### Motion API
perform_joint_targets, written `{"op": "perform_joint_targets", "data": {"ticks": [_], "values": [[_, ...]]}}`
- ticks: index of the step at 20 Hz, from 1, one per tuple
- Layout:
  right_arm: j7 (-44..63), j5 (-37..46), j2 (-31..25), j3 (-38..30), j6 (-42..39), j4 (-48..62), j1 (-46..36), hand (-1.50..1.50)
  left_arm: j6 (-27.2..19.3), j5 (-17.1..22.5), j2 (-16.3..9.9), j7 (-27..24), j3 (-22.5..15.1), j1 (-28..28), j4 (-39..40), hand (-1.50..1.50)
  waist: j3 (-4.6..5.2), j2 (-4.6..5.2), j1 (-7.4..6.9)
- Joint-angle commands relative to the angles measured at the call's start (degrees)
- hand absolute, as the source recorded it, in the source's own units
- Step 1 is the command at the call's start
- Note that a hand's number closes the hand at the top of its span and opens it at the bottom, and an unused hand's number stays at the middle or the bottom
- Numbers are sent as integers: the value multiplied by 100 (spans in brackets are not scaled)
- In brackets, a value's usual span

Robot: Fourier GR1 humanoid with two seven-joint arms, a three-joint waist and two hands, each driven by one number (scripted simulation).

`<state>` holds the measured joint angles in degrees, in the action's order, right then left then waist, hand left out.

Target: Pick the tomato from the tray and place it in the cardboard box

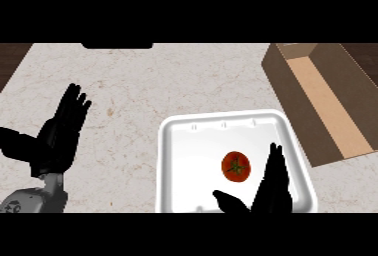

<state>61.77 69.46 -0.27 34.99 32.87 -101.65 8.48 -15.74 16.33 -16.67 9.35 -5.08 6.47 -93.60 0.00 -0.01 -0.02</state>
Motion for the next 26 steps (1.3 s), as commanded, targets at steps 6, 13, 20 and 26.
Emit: {"op": "perform_joint_targets", "data": {"ticks": [6,13,20,26], "values": [[768,-232,26,38,176,363,-430,-150,445,107,19,-3,338,94,240,0,1,1,9],[587,-568,26,-84,551,931,-672,-150,282,-205,297,-4,286,161,271,0,1,4,6],[92,-891,26,-392,552,1295,-809,-150,399,-385,474,-9,240,-207,-93,0,0,1,-5],[563,-346,26,80,856,1412,-782,150,387,-322,265,552,625,467,23,0,0,2,13]]}}
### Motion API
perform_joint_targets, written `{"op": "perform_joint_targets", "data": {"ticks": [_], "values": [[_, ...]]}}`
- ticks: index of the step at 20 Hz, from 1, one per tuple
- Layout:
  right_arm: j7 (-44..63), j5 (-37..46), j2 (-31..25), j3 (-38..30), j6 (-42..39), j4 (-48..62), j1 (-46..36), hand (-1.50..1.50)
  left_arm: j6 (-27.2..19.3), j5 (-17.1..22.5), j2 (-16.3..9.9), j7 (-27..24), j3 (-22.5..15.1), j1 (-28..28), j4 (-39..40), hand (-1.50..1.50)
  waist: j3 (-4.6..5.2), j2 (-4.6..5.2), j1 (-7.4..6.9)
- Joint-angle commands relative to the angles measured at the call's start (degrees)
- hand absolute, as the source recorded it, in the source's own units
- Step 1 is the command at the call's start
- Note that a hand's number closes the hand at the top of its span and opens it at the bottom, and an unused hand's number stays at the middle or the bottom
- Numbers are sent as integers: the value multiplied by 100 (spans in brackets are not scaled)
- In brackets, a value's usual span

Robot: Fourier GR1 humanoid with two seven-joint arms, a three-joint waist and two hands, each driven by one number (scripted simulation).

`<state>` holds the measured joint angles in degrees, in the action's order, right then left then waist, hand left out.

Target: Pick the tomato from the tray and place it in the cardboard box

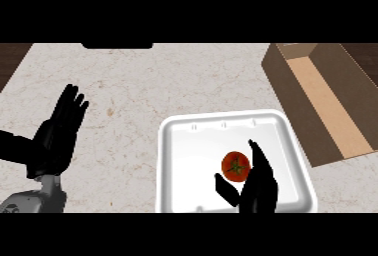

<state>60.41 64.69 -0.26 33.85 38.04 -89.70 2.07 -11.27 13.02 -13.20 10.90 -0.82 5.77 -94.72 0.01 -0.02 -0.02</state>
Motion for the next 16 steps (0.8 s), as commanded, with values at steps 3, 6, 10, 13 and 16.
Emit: {"op": "perform_joint_targets", "data": {"ticks": [3,6,10,13,16], "values": [[400,369,25,-24,-43,440,-288,150,-167,-283,266,231,-138,191,-201,0,-1,0,5],[1002,755,24,131,-130,652,-663,150,206,-44,48,55,211,168,141,0,0,3,-4],[846,1192,23,84,-39,346,-247,150,258,-99,34,158,198,-254,-357,0,0,-8,-3],[-100,557,24,171,-1332,864,-1356,150,-15,-326,266,164,-13,303,-14,0,0,26,-71],[-755,244,24,1106,-2123,1303,-1883,150,159,-256,320,208,-219,269,-67,0,6,103,-493]]}}
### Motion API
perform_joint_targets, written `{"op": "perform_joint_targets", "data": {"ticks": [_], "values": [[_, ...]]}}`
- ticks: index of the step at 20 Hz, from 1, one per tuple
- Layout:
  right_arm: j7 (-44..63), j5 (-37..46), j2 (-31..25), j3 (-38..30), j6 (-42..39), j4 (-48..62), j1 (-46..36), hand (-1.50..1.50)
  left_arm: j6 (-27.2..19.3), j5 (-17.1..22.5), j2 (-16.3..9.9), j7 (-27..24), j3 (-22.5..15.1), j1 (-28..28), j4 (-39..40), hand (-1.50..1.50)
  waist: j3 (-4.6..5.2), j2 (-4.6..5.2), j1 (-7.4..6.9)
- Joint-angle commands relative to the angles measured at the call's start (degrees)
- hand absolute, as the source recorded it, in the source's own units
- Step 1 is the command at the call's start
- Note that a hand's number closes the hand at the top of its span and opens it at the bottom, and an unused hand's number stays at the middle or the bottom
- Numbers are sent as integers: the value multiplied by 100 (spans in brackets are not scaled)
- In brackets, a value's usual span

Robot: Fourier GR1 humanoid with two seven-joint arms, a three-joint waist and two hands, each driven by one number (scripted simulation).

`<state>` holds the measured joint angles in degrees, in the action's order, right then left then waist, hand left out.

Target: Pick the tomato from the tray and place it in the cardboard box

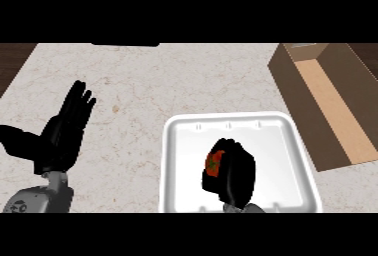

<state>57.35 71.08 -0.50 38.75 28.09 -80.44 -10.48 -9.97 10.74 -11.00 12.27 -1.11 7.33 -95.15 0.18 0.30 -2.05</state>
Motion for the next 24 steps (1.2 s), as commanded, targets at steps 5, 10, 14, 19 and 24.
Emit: {"op": "perform_joint_targets", "data": {"ticks": [5,10,14,19,24], "values": [[-1248,-1330,47,437,-2419,612,-2170,150,-102,-103,180,157,-253,39,-204,0,-18,12,-193],[-1041,-1857,49,703,-2982,726,-3441,150,283,154,-49,-245,180,3,259,0,-12,-7,13],[-638,-2251,50,615,-2909,309,-3937,150,226,44,-17,-199,186,-176,149,0,-16,-25,80],[518,-1718,50,66,-2351,-365,-4250,150,30,-32,75,81,86,-108,11,0,-16,-52,146],[623,-1079,9,-941,-2493,-145,-4687,150,-82,-89,16,302,154,33,-163,0,-17,-45,194]]}}
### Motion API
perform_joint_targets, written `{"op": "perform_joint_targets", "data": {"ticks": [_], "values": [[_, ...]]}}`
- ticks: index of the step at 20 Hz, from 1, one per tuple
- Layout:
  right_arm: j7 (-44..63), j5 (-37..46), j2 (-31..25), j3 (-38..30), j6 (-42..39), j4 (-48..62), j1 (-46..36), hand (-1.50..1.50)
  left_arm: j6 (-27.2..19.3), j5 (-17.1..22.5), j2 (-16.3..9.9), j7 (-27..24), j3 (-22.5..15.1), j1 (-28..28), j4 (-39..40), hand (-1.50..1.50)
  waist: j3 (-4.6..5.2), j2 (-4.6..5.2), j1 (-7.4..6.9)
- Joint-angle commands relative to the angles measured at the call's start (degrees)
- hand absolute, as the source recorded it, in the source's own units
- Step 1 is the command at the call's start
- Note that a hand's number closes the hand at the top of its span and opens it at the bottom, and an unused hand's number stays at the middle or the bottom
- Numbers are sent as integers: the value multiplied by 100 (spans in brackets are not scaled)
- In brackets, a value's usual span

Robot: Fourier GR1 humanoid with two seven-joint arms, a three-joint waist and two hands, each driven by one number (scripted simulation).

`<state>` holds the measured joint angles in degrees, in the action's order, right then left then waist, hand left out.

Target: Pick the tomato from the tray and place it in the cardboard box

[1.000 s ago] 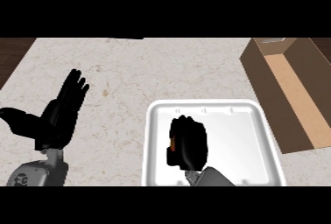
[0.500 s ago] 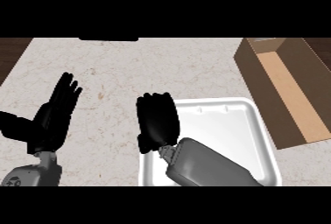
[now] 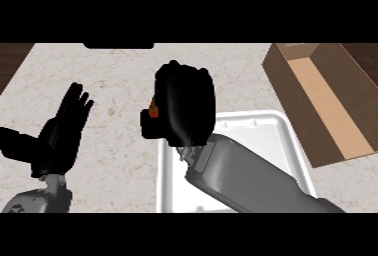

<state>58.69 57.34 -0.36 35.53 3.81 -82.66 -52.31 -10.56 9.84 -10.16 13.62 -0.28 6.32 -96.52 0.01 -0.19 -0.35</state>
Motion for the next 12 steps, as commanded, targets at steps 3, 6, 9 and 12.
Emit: {"op": "perform_joint_targets", "data": {"ticks": [3,6,9,12], "values": [[398,536,-323,-723,37,-367,101,150,147,126,-98,-130,259,54,204,0,0,7,73],[171,355,-586,-1388,-56,-268,75,150,-54,-170,118,-13,-121,-167,-127,0,-3,8,38],[-209,198,-903,-1620,-253,-518,535,150,208,74,-59,-143,239,13,248,0,-1,16,61],[-500,35,-1145,-2129,-197,-165,494,150,-205,-450,308,-113,-272,-107,-5,0,-2,20,32]]}}
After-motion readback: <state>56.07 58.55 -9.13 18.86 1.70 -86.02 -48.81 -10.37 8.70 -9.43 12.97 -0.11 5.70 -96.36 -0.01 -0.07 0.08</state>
